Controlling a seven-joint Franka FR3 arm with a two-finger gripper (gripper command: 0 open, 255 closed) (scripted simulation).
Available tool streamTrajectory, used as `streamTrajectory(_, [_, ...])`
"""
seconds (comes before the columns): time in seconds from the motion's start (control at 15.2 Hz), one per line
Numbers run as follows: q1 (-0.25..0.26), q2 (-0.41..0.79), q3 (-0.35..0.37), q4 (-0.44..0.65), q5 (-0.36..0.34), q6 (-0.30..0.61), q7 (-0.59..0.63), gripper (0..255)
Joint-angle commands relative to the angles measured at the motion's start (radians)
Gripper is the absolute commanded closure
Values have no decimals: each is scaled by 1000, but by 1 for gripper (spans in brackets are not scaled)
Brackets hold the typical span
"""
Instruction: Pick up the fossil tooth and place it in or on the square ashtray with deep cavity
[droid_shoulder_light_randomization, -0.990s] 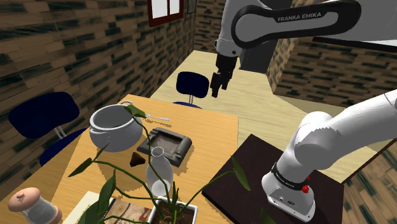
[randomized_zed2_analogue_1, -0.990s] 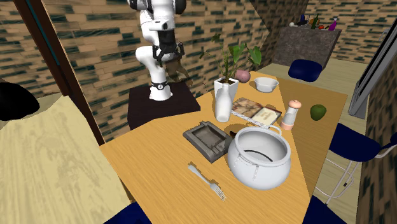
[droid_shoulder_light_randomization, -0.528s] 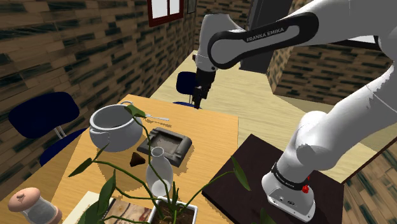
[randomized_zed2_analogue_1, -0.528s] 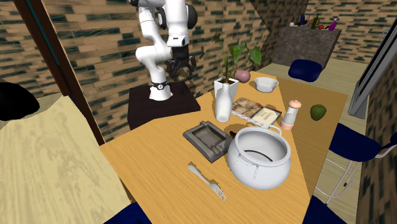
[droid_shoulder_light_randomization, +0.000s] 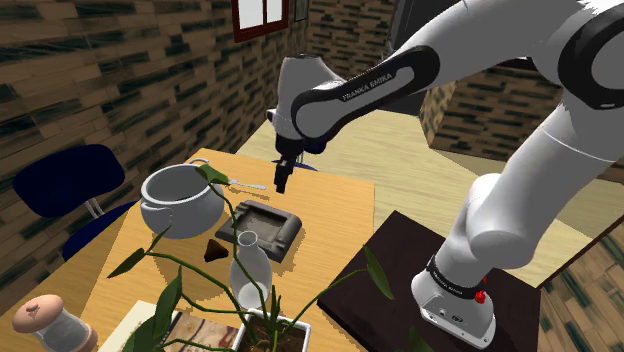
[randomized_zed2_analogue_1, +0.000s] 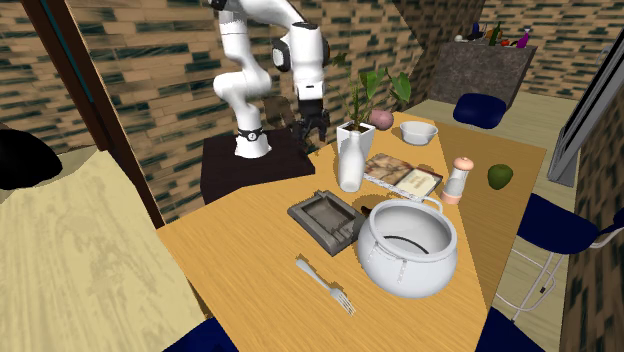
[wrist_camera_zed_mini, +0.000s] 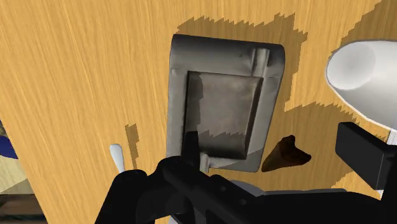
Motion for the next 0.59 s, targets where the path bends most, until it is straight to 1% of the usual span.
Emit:
streamTrajectory(0.0, [13,69,13,25,-9,54,-23,0])
streamTrajectory(0.26, [41,197,41,85,-39,138,-52,0])
streamTrajectory(0.53, [72,324,65,155,-84,209,-72,0])
